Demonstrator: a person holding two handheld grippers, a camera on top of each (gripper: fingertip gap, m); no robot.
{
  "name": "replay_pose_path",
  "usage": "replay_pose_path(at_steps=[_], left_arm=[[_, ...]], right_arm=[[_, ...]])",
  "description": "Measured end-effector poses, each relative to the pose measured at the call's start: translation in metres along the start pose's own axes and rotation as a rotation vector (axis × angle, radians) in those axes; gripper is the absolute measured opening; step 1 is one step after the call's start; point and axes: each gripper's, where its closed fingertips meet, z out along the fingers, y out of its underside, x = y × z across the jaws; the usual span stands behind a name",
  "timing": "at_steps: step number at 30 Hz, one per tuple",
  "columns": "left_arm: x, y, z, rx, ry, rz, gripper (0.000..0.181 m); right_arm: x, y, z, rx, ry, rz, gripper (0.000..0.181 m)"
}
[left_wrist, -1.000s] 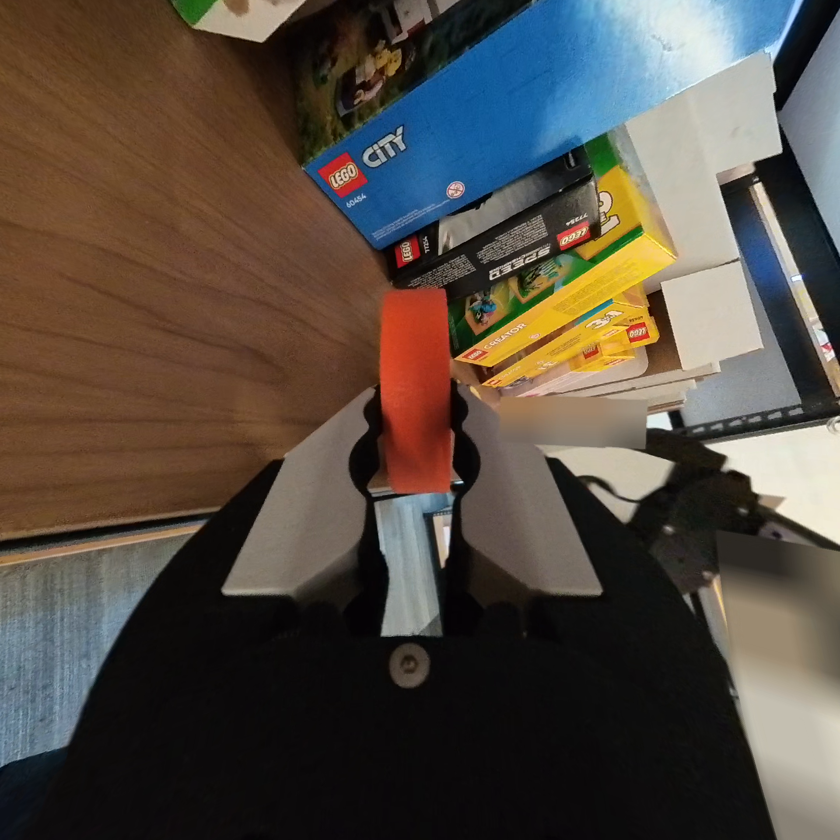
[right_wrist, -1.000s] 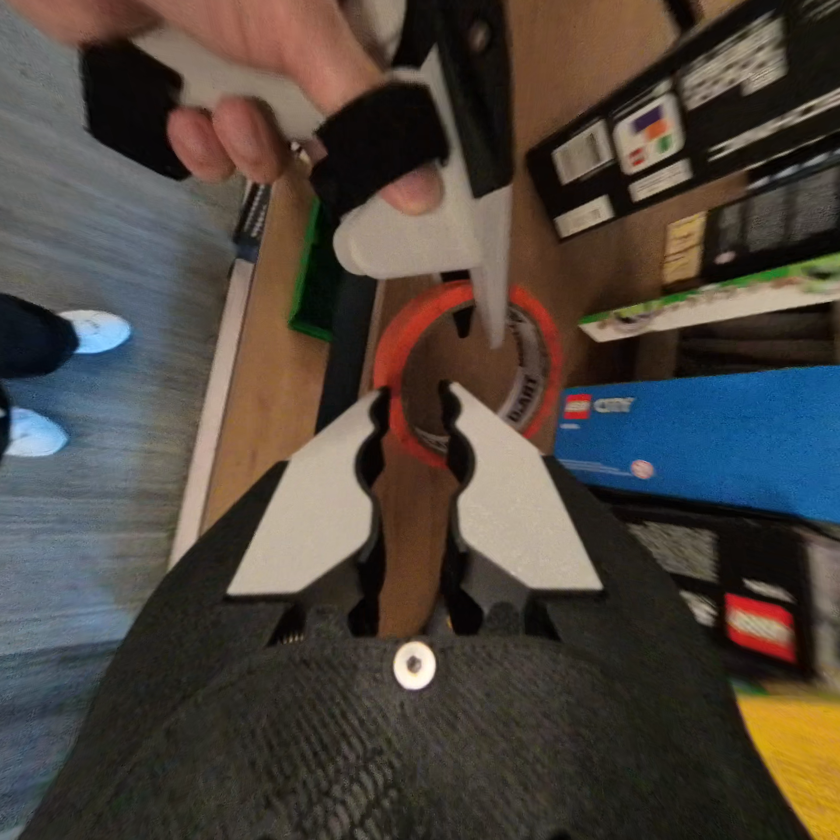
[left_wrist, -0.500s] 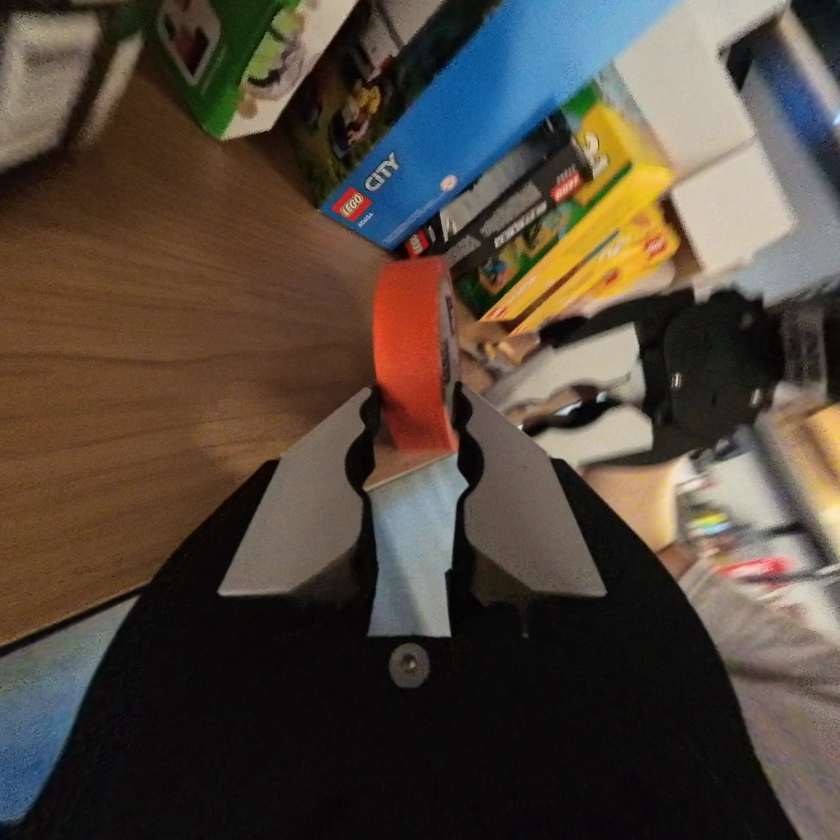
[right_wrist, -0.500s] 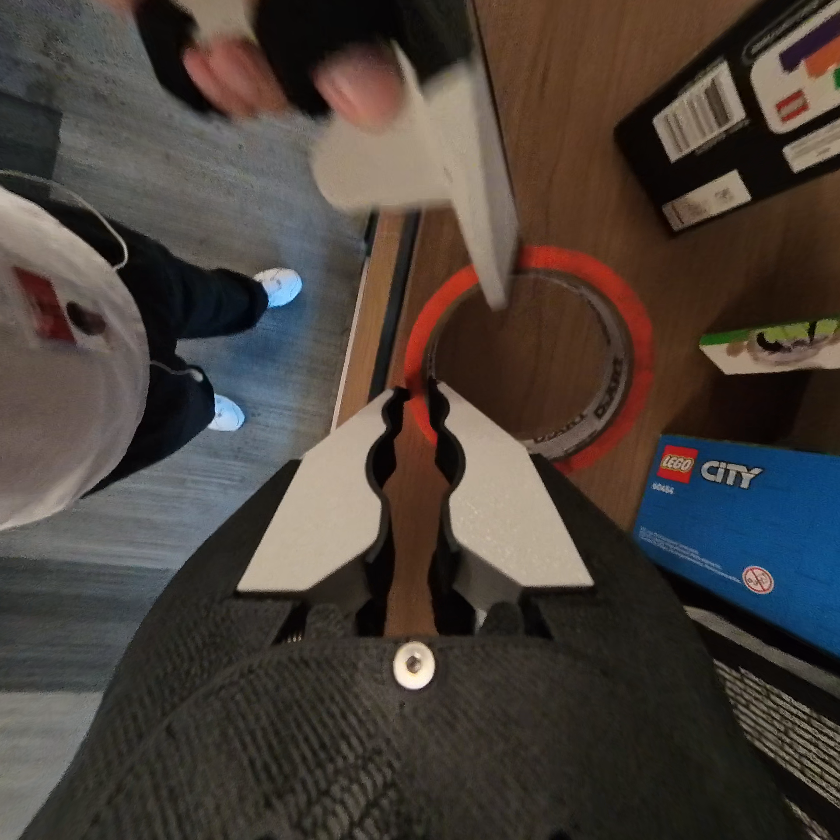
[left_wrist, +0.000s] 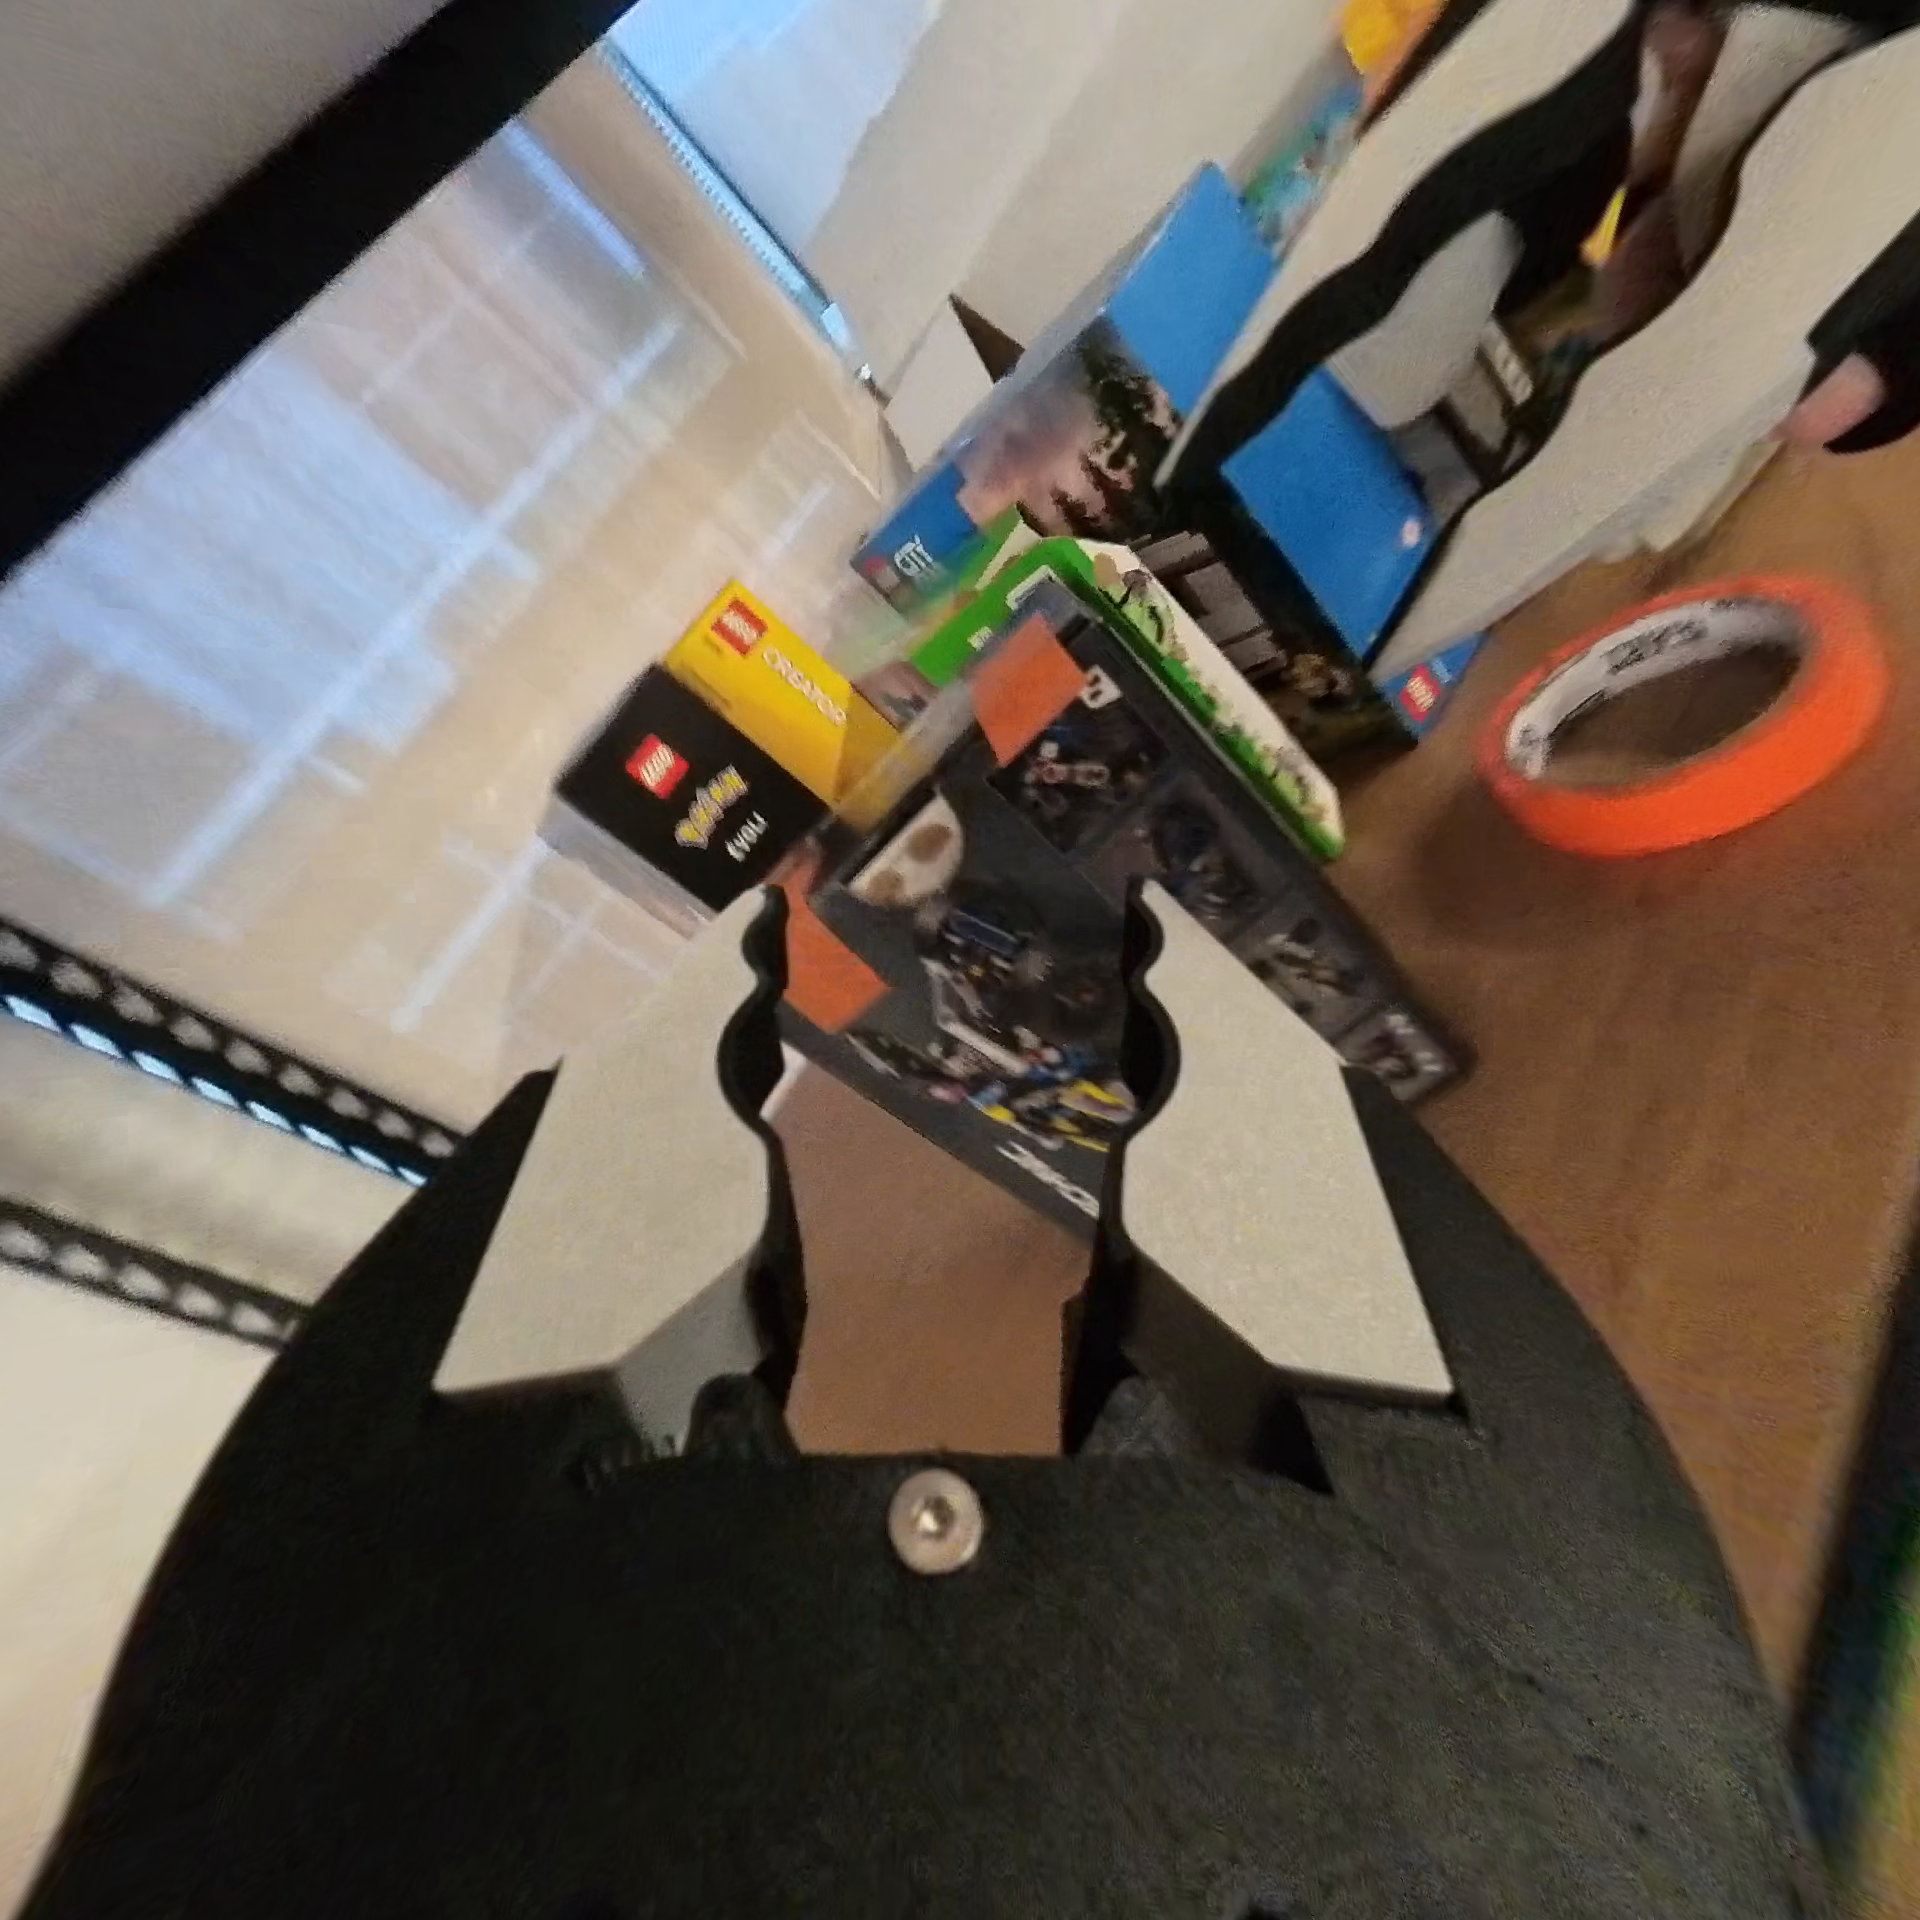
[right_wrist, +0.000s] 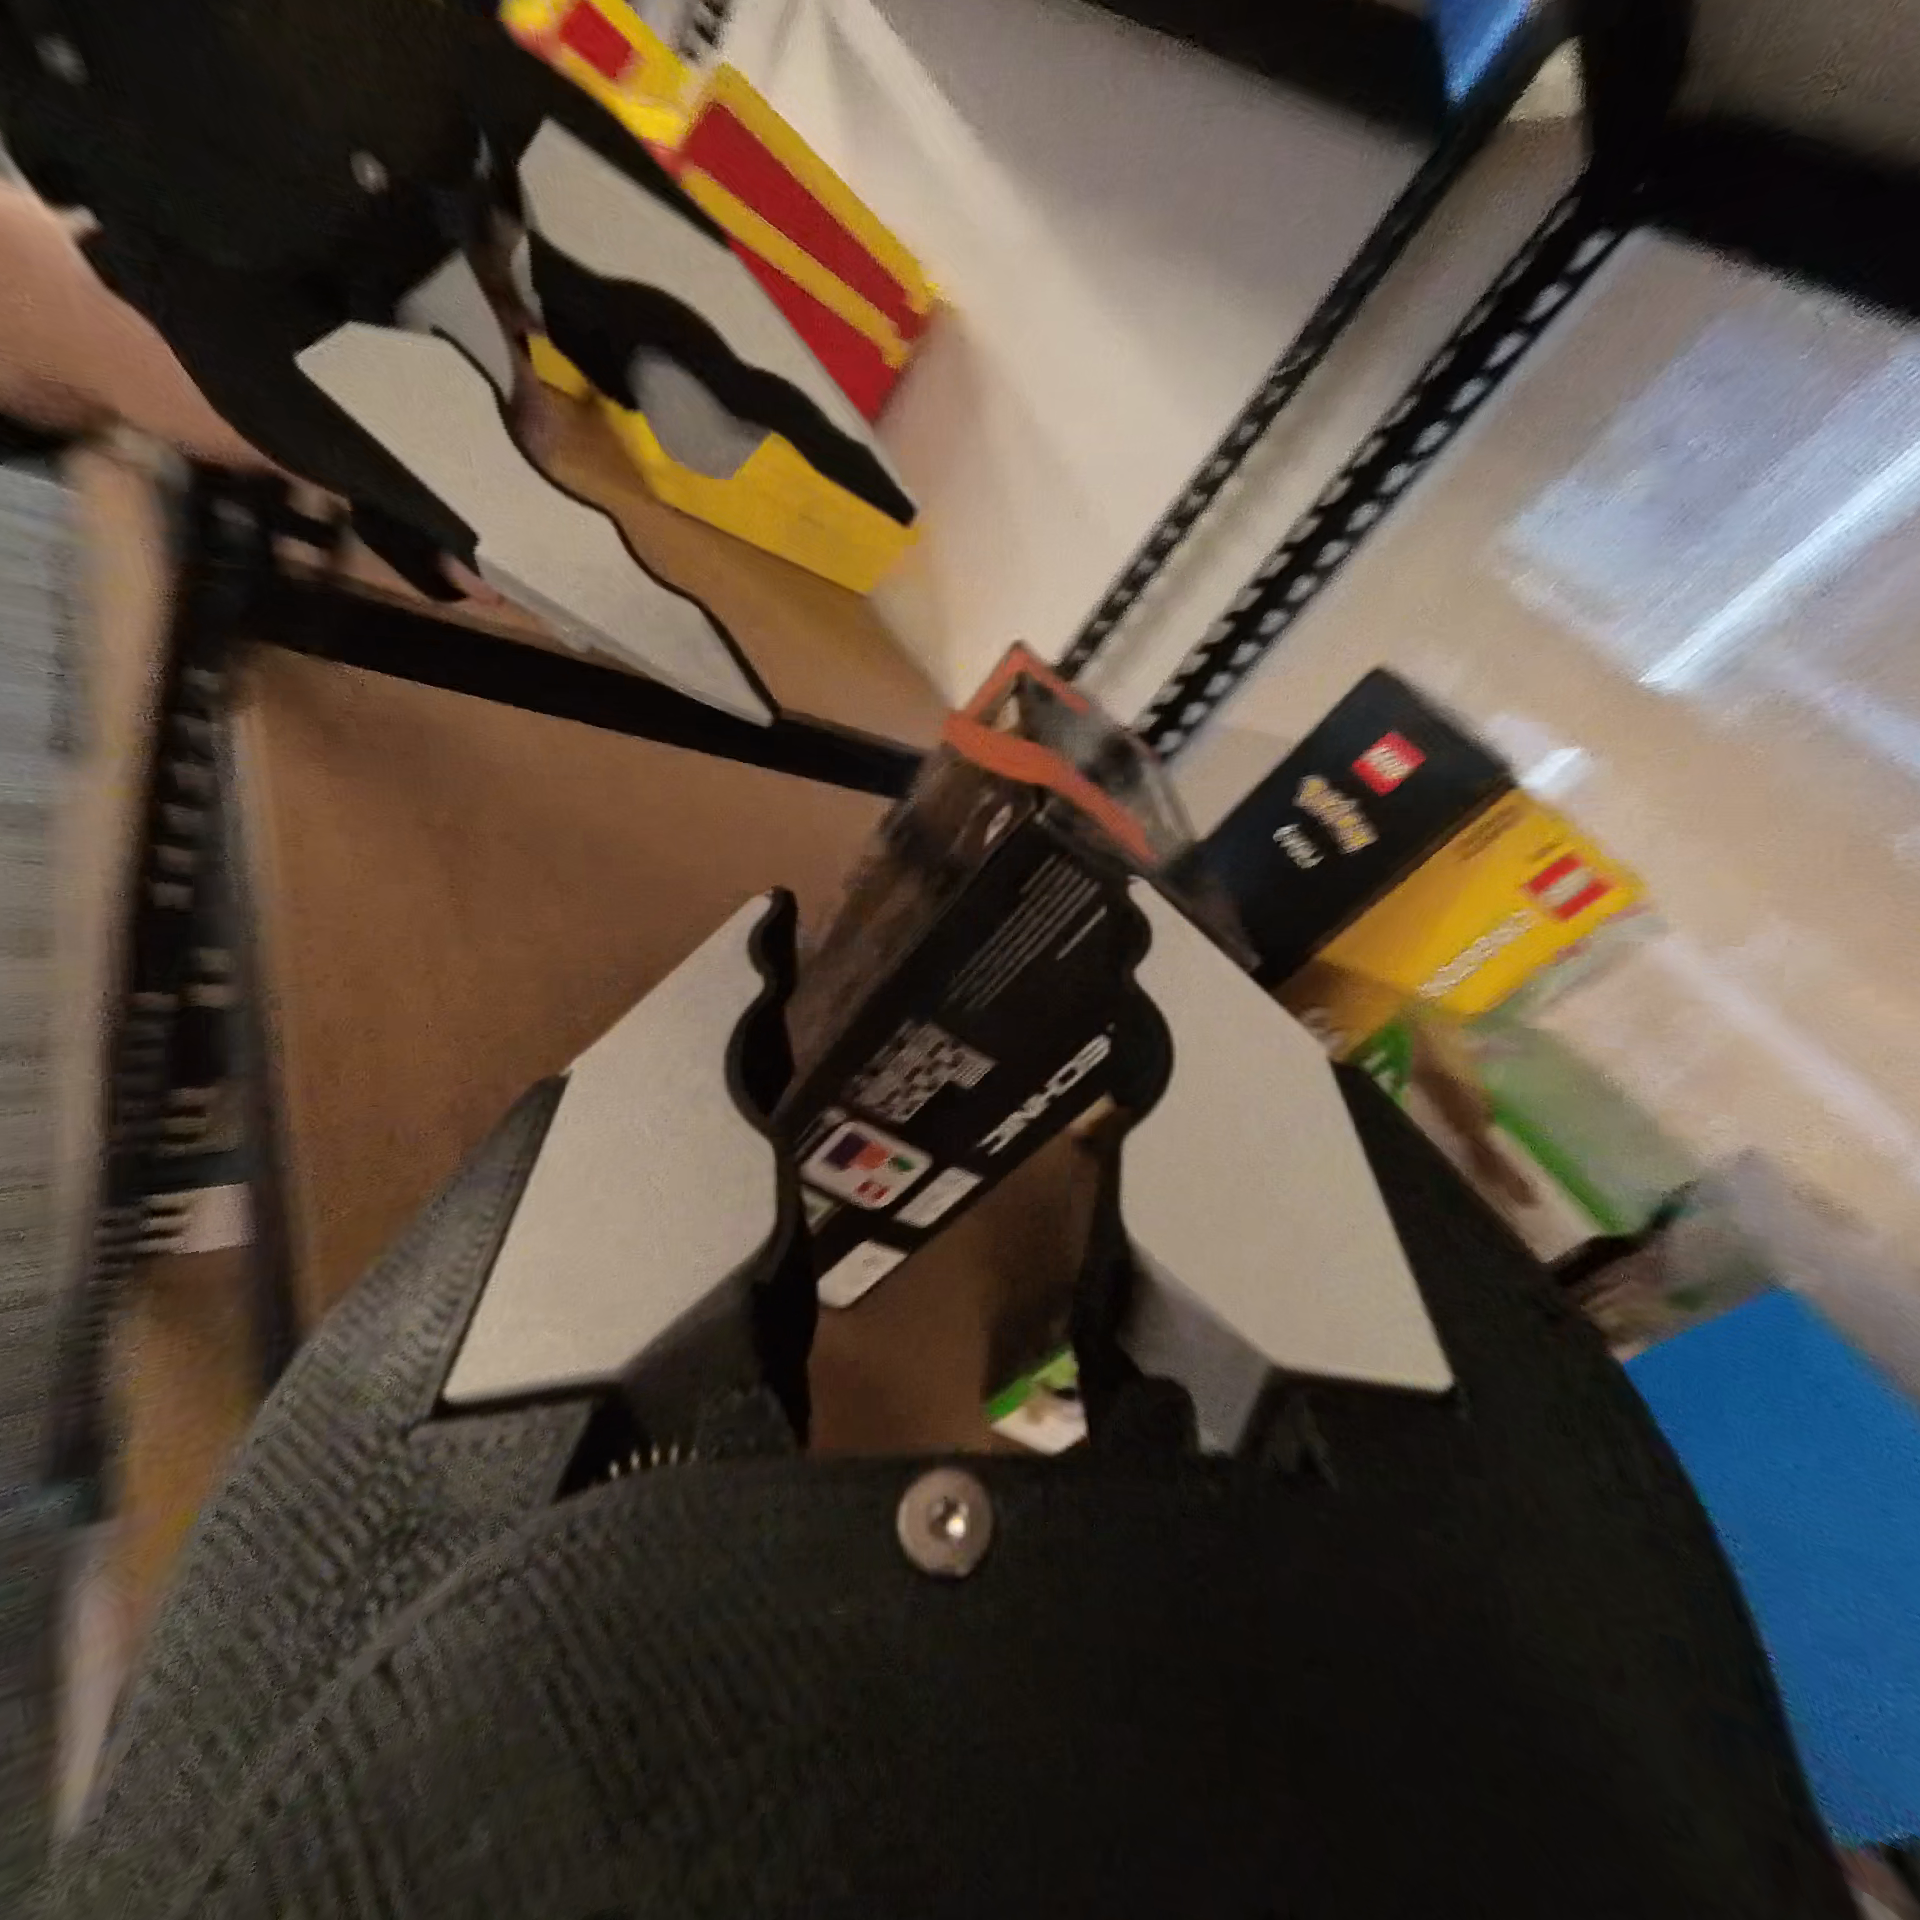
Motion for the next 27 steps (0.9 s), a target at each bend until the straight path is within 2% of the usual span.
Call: replay_pose_path(at_steps=[2, 3, 5, 7, 12, 16, 19, 22, 27], left_arm=[[-0.008, -0.001, 0.019, 0.009, 0.017, 0.106, 0.059], [-0.011, -0.001, 0.028, 0.011, 0.033, 0.133, 0.058], [-0.009, -0.001, 0.04, 0.016, 0.113, 0.134, 0.057], [-0.006, -0.003, 0.044, 0.034, 0.191, 0.127, 0.054], [-0.003, -0.005, 0.049, 0.068, 0.259, 0.111, 0.049], [0.0, -0.004, 0.047, 0.05, 0.192, 0.174, 0.045], [0.009, -0.014, 0.041, 0.1, 0.135, 0.229, 0.031], [0.015, -0.012, 0.036, 0.075, 0.065, 0.409, 0.027], [0.017, -0.022, 0.033, 0.088, -0.04, 0.623, 0.02]], right_arm=[[0.004, 0.0, 0.016, -0.036, 0.077, -0.08, 0.056], [0.003, 0.001, 0.022, -0.052, 0.076, -0.102, 0.047], [0.011, -0.005, 0.03, -0.038, 0.128, -0.131, 0.04], [0.014, -0.008, 0.034, -0.039, 0.128, -0.122, 0.04], [0.019, 0.001, 0.036, -0.086, 0.136, -0.165, 0.037], [0.017, 0.002, 0.036, -0.078, 0.104, -0.225, 0.038], [0.018, 0.005, 0.036, -0.095, 0.08, -0.3, 0.049], [0.015, 0.008, 0.037, -0.113, 0.028, -0.332, 0.057], [0.012, 0.013, 0.041, -0.132, -0.005, -0.37, 0.057]])
